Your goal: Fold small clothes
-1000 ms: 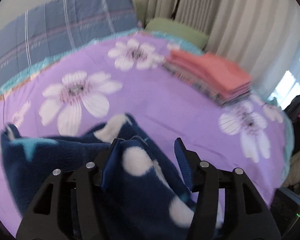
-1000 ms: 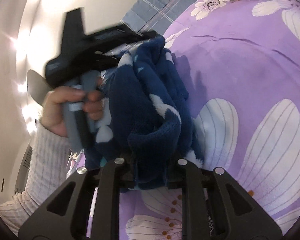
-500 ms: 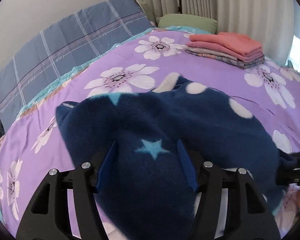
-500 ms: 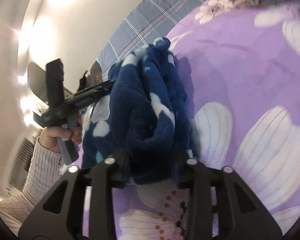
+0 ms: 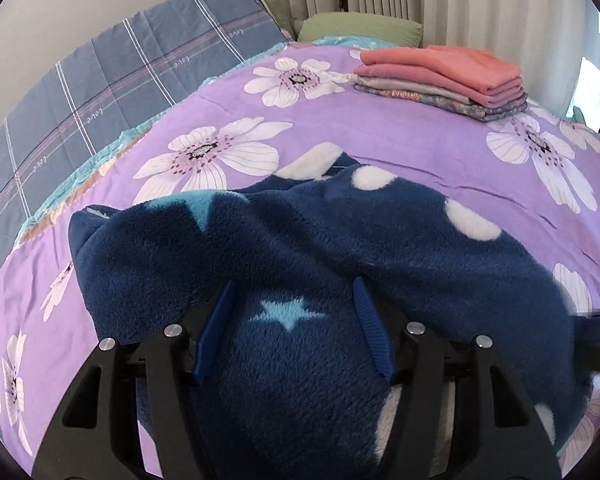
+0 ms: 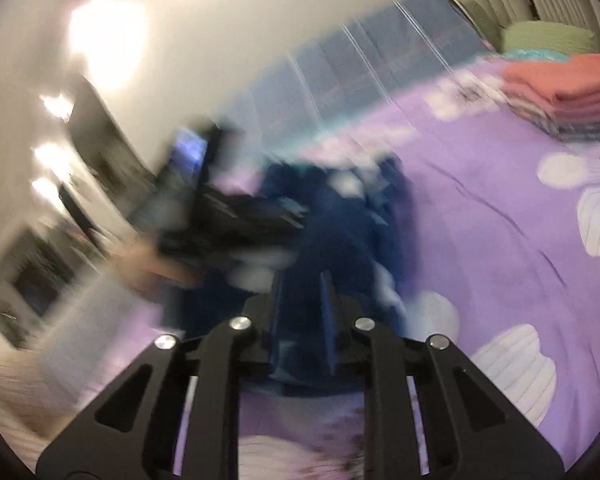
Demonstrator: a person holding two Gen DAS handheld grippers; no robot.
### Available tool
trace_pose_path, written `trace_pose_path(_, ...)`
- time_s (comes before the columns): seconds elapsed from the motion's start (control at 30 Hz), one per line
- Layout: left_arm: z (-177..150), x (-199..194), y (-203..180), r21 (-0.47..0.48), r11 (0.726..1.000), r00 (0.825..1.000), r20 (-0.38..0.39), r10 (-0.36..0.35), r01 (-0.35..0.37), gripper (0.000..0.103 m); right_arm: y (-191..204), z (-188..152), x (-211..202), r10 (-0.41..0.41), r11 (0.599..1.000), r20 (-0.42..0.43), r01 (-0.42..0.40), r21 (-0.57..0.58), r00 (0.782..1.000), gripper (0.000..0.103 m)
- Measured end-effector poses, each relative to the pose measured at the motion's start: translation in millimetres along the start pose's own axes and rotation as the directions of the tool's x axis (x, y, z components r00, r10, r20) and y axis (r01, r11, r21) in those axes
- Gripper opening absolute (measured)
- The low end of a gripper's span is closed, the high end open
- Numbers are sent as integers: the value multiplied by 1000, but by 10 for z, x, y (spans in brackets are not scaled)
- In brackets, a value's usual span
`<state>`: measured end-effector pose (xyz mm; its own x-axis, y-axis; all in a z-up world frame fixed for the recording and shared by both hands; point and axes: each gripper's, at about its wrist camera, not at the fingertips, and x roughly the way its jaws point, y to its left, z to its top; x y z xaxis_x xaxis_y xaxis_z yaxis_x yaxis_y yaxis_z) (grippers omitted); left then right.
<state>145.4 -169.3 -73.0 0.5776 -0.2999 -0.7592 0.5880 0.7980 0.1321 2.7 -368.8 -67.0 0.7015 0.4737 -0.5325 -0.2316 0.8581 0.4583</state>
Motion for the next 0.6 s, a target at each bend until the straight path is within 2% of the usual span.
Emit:
trace_pose_path(0.03,-9,-24,11,-15,1000,1000,17,-7,8,62,-71,-53,190,-93,996,-58,94,0,994,6)
trace_pose_path(0.07,-23,-64,21,-29,1000,999,41,-11,12,62,-133,-98,284,-97,995,-82,99,22,992,5)
trace_pose_path(0.1,-48,-161,19,-38,999,997,75,6,-3,63,-211,-147,298,-61,995,-72,67,73,995,5)
trace_pose_path(0.17,-110,-413,10,-74,997,989,139,45,-35,65,-198,-142,233,-59,995,-80,65,77,995,5)
trace_pose_path(0.23,-252,-859,4,-107,994,969,247,6,21,85,-163,-144,221,-80,995,-88,85,56,993,5)
trace_pose_path(0.3,-435,-1244,-35,-92,994,950,311,-22,53,94,-137,-166,233,-84,996,-80,87,37,993,5)
trace_pose_path(0.33,-560,-1409,-85,-69,997,947,320,-14,38,95,-135,-169,228,-83,996,-79,86,36,993,5)
trace_pose_path(0.4,-822,-1590,-217,-23,1000,953,304,11,-4,97,-140,-178,226,-68,996,-79,72,54,995,5)
trace_pose_path(0.43,-984,-1608,-298,2,1000,963,269,11,-12,97,-149,-186,223,-60,996,-79,65,63,995,5)
trace_pose_path(0.53,-1356,-1503,-569,53,999,986,164,3,-12,97,-158,-190,261,-50,996,-80,56,75,996,5)
trace_pose_path(0.6,-1503,-1408,-713,65,998,992,129,7,-15,97,-157,-182,279,-59,995,-79,65,70,995,5)
